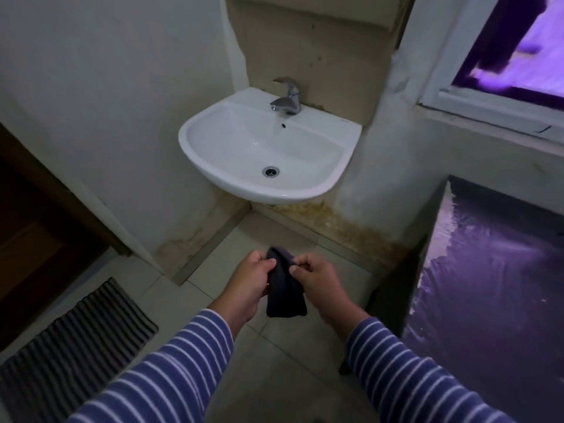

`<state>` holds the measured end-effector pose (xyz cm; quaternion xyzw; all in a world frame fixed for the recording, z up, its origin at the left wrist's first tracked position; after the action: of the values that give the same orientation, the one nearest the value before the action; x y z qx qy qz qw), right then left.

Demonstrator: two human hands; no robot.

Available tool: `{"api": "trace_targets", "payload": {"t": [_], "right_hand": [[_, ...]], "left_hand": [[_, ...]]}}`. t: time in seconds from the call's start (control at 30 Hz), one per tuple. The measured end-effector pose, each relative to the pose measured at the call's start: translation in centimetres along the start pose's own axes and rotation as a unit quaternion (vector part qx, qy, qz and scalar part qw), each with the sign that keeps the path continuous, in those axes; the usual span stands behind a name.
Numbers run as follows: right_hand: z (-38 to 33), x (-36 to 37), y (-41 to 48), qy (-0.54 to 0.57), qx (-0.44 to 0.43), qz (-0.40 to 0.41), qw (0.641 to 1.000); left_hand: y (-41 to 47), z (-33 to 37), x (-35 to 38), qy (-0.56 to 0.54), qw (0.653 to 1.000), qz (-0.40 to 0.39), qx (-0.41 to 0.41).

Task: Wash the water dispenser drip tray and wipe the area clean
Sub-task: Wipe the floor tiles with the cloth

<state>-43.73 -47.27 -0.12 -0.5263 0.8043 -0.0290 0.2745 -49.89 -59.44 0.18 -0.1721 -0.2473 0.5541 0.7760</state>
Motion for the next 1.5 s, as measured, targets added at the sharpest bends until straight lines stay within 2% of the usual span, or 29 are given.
{"api": "trace_targets", "payload": {"t": [0.27, 0.43, 0.57, 0.77, 0.87, 1.0, 1.17, 1.27, 1.4, 1.5], "right_hand": [[0.5, 7.6, 1.5, 0.032, 0.084, 0.094, 0.991], [3.0, 12.7, 3.5, 0.038, 0.119, 0.102, 0.987], [8.1, 16.6, 5.8, 0.037, 0.146, 0.095, 0.984], [20.0, 21.4, 10.8, -0.031, 0.157, 0.076, 0.984], [26.8, 23.3, 13.4, -0.073, 0.16, 0.073, 0.982], [34.8, 24.5, 17.2, -0.156, 0.157, 0.09, 0.971], [41.2, 24.5, 21.5, -0.236, 0.126, 0.144, 0.953], [44.5, 25.2, 22.2, -0.308, 0.104, 0.178, 0.929], [50.1, 29.0, 20.1, -0.382, 0.102, 0.139, 0.908], [55.0, 33.4, 17.8, -0.428, 0.153, 0.006, 0.891]], "left_hand": [[6.3, -0.2, -7.1, 0.123, 0.986, -0.107, -0.031], [11.0, -3.2, -10.9, 0.18, 0.973, -0.139, -0.046], [15.5, -8.2, -12.9, 0.222, 0.964, -0.141, -0.047], [23.8, -18.9, -15.0, 0.31, 0.938, -0.153, -0.011], [28.5, -24.6, -15.8, 0.38, 0.911, -0.16, 0.026], [34.4, -30.9, -16.2, 0.479, 0.853, -0.177, 0.107], [39.8, -35.3, -14.5, 0.509, 0.797, -0.196, 0.259], [40.9, -37.7, -13.9, 0.514, 0.753, -0.228, 0.342], [40.8, -44.1, -16.8, 0.554, 0.711, -0.303, 0.309], [40.8, -50.5, -20.3, 0.623, 0.671, -0.363, 0.174]]}}
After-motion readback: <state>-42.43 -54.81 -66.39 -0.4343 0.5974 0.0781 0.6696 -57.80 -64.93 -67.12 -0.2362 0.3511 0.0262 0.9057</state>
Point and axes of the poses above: each hand's wrist, its own y-axis towards the middle knuckle, its own x-axis out of the palm, z = x × y, the point moved 6 cm from there along y, towards the middle knuckle, and after that the axes turned 12 degrees about -y, right-handed, at the moved point
